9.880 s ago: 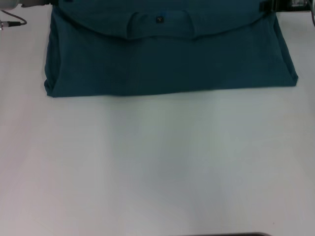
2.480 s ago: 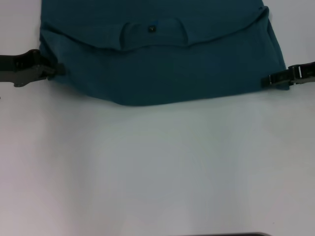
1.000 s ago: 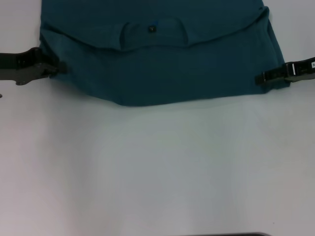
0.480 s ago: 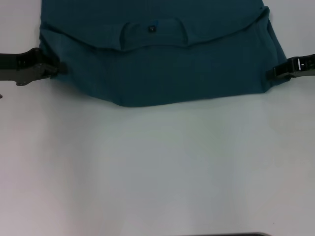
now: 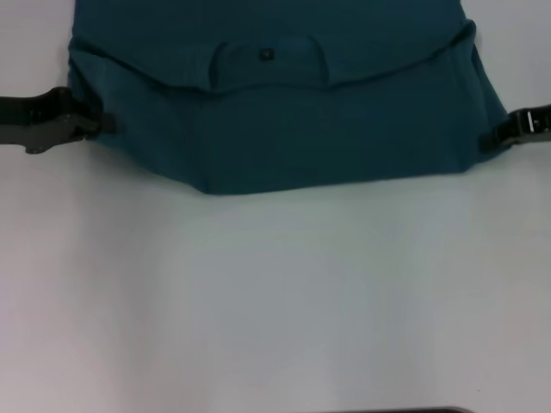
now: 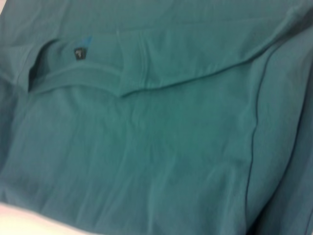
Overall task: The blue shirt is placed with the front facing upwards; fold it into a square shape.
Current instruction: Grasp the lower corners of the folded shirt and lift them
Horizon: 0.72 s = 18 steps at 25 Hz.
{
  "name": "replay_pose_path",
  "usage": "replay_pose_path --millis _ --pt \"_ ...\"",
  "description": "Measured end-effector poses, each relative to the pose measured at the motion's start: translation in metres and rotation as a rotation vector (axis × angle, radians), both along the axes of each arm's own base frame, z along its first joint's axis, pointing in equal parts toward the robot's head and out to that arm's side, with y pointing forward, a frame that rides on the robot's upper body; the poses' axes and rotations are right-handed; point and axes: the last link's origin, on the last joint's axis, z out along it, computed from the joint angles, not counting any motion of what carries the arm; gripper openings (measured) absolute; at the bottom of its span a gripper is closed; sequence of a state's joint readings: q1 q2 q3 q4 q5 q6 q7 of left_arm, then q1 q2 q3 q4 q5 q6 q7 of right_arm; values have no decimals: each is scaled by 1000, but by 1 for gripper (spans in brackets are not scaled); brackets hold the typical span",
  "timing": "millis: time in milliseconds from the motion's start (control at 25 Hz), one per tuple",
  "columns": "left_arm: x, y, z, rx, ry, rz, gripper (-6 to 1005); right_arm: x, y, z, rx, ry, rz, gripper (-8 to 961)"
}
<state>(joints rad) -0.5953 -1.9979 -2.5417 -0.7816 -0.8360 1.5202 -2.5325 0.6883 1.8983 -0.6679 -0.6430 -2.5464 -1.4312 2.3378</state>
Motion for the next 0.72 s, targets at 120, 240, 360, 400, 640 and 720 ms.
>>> replay_pose_path --millis 120,240,360,400,640,720 --pt "-1 -8 5 -50 -5 -12 4 -3 -7 7 -65 -24 0 35" --pt "-4 -22 12 -138 -2 -30 4 -5 -17 16 -141 -64 -11 37" --pt "-6 -41 18 -236 -18 -44 4 -5 -31 19 -235 -87 -36 38" --pt "-7 -50 20 -273 -20 -46 4 -5 -36 19 -271 -89 -41 39" --pt "-25 -95 25 -452 25 16 4 -1 -70 13 -501 -131 -80 42" --pt "-33 -109 26 -487 38 45 4 1 -81 10 -564 -128 -92 43"
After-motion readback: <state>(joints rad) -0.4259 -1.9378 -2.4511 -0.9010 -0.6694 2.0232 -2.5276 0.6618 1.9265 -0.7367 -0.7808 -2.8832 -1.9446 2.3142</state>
